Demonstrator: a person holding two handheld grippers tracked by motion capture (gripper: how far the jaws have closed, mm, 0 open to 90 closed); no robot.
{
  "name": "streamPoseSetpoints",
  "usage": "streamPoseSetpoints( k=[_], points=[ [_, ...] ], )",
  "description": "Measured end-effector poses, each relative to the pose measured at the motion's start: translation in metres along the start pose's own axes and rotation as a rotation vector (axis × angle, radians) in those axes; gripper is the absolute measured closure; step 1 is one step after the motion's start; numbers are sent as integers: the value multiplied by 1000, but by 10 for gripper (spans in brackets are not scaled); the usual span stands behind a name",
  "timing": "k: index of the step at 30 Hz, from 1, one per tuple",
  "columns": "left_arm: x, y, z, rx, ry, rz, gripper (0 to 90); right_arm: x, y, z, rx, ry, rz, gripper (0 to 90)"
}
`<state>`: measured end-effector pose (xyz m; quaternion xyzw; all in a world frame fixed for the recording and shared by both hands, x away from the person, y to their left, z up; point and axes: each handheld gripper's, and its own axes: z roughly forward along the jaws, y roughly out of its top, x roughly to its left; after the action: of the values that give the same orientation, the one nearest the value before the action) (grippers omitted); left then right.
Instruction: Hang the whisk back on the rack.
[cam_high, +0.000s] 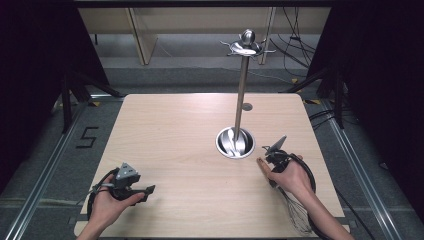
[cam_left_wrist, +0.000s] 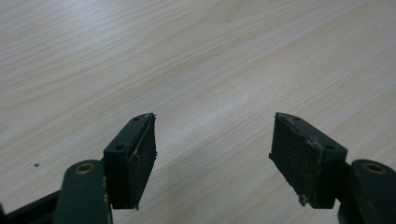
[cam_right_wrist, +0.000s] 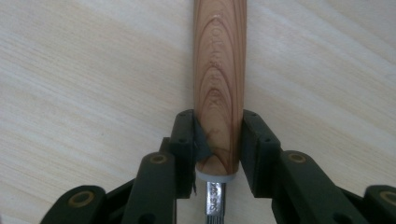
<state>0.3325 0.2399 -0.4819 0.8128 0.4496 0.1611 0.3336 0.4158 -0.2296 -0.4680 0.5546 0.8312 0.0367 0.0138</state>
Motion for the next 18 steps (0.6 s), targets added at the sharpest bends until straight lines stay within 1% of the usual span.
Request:
streamPoseSetpoints(
  k=[1, 2, 3, 4, 5, 6, 7, 8, 9, 10, 11, 12, 13, 14, 15, 16, 18],
  points=[
    [0, 0, 0, -8, -1, -12, 308, -1, 0, -2, -3, 14, 14, 695],
    [0, 0, 0, 0, -2, -11, 308, -2, -1, -4, -11, 22, 16, 695],
    [0, -1, -1, -7, -4, -15, 309, -2, -1, -7, -17, 27, 33, 695],
    [2, 0, -3, 11, -1, 16, 309, -3, -2, -10, -27, 30, 21, 696],
    [2, -1, -2, 10, -7, 2, 310, -1, -3, -14, -34, 36, 46, 696],
    [3, 0, -3, 15, -8, 20, 309, -4, -3, -17, -69, 34, 33, 696],
    [3, 0, -3, 15, -8, 20, 309, -5, -4, -21, -73, 39, 44, 696],
    [3, -1, -3, 14, -8, 19, 310, -7, -4, -24, -81, 95, 49, 696],
    [3, 0, -3, 22, -8, 20, 309, -9, -5, -25, -109, 73, 30, 696],
    [3, 0, -3, 22, -8, 20, 309, -10, -6, -27, -126, 38, 17, 696],
    [3, 0, -3, 21, -8, 20, 310, -9, -6, -31, -137, 50, 43, 696],
    [3, 0, -3, 21, -8, 20, 309, -9, -7, -33, -165, 53, 61, 696],
    [3, 0, -3, 20, -7, 19, 310, -9, -7, -33, -165, 53, 61, 696],
    [3, 0, -3, 16, -7, 16, 310, -9, -8, -38, -195, 55, 70, 696],
    [3, 0, -4, 14, -6, 16, 310, -8, -8, -40, -212, 50, 75, 696],
    [1, -1, -1, -12, 10, -19, 310, -10, -9, -41, -237, 48, 62, 696],
    [2, -1, -1, -10, 9, -17, 310, -8, -9, -46, -267, 48, 71, 696]
  ],
)
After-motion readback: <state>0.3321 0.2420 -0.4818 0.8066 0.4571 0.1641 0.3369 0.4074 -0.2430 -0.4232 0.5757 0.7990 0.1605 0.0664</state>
